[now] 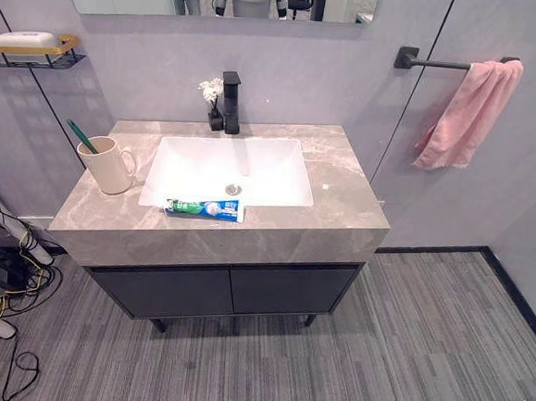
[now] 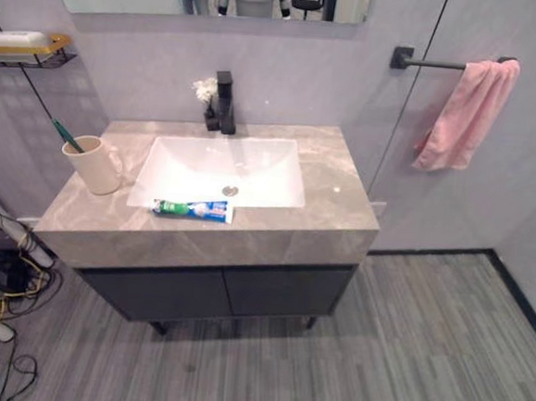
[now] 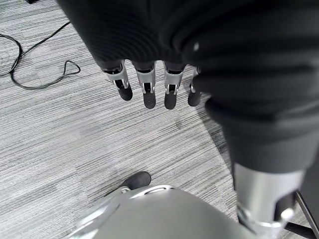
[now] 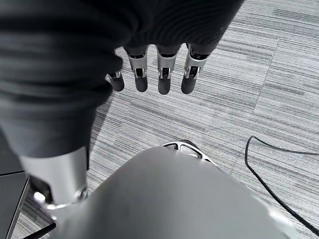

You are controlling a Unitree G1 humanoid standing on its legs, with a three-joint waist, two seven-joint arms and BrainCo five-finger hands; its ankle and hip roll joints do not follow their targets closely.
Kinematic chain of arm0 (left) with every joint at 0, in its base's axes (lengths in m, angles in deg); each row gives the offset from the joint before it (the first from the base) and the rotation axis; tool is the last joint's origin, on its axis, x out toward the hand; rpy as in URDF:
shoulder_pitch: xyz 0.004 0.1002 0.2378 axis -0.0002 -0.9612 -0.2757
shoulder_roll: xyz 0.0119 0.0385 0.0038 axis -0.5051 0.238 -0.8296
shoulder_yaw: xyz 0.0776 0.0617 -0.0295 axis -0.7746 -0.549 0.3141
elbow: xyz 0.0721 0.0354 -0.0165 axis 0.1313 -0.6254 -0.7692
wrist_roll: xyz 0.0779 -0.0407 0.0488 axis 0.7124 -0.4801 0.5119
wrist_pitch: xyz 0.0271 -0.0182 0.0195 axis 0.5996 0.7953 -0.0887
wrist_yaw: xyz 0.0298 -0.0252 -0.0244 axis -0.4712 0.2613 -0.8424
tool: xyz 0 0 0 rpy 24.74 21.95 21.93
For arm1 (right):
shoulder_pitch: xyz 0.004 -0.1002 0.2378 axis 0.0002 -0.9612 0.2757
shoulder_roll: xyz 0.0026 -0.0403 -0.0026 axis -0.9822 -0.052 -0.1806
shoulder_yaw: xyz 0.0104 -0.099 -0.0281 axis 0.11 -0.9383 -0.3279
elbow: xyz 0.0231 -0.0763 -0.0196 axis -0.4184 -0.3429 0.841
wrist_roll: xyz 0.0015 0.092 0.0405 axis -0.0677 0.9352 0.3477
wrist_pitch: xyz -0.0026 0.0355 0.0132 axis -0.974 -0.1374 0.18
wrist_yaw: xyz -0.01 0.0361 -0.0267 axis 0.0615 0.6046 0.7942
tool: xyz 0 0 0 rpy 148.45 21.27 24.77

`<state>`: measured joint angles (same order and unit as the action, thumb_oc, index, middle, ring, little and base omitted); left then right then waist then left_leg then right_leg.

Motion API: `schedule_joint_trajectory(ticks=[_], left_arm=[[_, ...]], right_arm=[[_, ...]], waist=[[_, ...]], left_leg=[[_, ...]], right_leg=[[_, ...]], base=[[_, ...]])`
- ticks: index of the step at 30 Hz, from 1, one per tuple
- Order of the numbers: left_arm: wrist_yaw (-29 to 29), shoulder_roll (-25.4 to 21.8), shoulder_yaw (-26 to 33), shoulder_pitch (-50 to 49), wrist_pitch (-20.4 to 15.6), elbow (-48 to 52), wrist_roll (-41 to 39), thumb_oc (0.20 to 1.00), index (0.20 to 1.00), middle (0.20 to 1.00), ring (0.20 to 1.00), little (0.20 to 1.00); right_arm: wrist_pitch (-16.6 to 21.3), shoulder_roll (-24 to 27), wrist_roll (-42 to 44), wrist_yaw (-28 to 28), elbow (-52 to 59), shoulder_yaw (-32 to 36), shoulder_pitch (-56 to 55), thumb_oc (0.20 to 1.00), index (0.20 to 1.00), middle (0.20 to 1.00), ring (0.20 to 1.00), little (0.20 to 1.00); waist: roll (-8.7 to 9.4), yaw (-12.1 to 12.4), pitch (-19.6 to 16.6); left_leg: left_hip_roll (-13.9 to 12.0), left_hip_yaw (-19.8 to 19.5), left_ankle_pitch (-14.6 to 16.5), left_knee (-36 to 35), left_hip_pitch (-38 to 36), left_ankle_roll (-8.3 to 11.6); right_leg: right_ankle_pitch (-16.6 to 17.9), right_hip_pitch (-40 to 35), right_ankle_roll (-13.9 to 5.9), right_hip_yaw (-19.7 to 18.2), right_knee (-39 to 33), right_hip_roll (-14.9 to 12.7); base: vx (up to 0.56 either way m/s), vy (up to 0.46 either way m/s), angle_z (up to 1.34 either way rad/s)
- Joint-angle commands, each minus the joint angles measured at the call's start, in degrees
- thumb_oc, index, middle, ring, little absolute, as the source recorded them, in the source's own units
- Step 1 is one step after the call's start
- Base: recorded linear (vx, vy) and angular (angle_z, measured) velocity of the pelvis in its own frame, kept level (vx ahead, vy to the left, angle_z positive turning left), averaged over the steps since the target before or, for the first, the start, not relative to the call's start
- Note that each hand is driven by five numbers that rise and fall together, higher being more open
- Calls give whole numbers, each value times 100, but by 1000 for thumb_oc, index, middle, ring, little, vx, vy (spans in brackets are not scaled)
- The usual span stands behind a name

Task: Put brush and paste in cup on sink, flatten towel.

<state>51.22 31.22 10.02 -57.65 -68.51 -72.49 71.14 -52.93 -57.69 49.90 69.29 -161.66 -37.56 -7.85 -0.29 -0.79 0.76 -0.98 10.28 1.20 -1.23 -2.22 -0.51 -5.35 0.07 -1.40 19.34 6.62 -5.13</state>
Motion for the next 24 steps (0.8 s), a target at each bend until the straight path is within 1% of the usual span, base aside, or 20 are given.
schedule_joint_trajectory(ticks=[1,3,6,10,12,15,18,21,22,24], left_arm=[[-38,-117,-143,231,-180,-233,218,1000,1000,1000,1000,1000],[-43,-121,-123,227,-186,-236,199,1000,1000,1000,1000,1000],[-37,-135,15,251,-177,-259,-32,1000,1000,1000,1000,1000],[-5,-194,108,268,-156,-231,-128,1000,1000,1000,1000,1000],[14,-196,169,274,-175,-127,-316,1000,1000,1000,1000,1000],[-21,-216,135,291,-222,2,-350,1000,1000,1000,1000,1000],[-162,-188,4,385,-348,215,-431,1000,1000,1000,1000,1000],[-489,-195,-45,487,-579,727,-737,1000,1000,1000,1000,1000],[-646,-203,-61,587,-724,1005,-925,1000,1000,1000,1000,1000],[-720,-192,-97,682,-862,1242,-1190,1000,1000,1000,1000,1000]], right_arm=[[175,-89,182,65,-159,-184,183,1000,1000,1000,1000,1000],[186,-79,225,62,-132,-165,170,1000,1000,1000,1000,1000],[197,-62,464,54,-166,-31,170,1000,1000,1000,1000,1000],[200,20,570,37,358,-86,151,1000,1000,1000,1000,1000],[240,76,974,37,711,9,121,1000,1000,1000,1000,1000],[292,105,1113,44,926,13,157,1000,1000,1000,1000,1000],[396,29,1302,83,453,99,380,1000,1000,1000,1000,1000],[550,-18,1578,174,424,189,616,1000,1000,1000,1000,1000],[633,-37,1688,239,470,201,727,1000,1000,1000,1000,1000],[707,-26,1808,295,535,218,804,1000,1000,1000,1000,1000]], waist=[[249,30,6],[248,29,4],[249,28,-6],[267,5,-17],[272,-14,-23],[265,-17,-8],[219,8,41],[180,66,148],[222,105,359],[249,127,552]], left_leg=[[-311,197,-222,-377,-174,434],[-305,198,-224,-377,-171,433],[-300,194,-232,-377,-163,435],[-305,211,-245,-377,-155,439],[-309,223,-243,-377,-147,432],[-310,245,-229,-377,-169,416],[-317,216,-182,-377,-244,361],[-306,192,-199,-377,-376,271],[-329,119,-116,122,-146,246],[-355,13,36,655,176,233]], right_leg=[[1221,-394,-808,-149,-1162,-595],[1221,-394,-808,-145,-1162,-594],[1226,-392,-810,-139,-1162,-601],[1235,-371,-812,-163,-1162,-590],[1248,-348,-818,-190,-1162,-585],[1278,-366,-819,-199,-1162,-578],[1175,-343,-790,-203,-912,-595],[985,-224,-756,-248,-493,-628],[845,-79,-721,-263,-97,-698],[702,146,-707,-258,337,-779]], base=[[0,0,0],[0,0,0],[0,0,0],[0,0,0],[0,0,0],[0,4,-4],[0,22,-9],[-29,26,-8],[-143,0,-4],[-160,-2,3]])
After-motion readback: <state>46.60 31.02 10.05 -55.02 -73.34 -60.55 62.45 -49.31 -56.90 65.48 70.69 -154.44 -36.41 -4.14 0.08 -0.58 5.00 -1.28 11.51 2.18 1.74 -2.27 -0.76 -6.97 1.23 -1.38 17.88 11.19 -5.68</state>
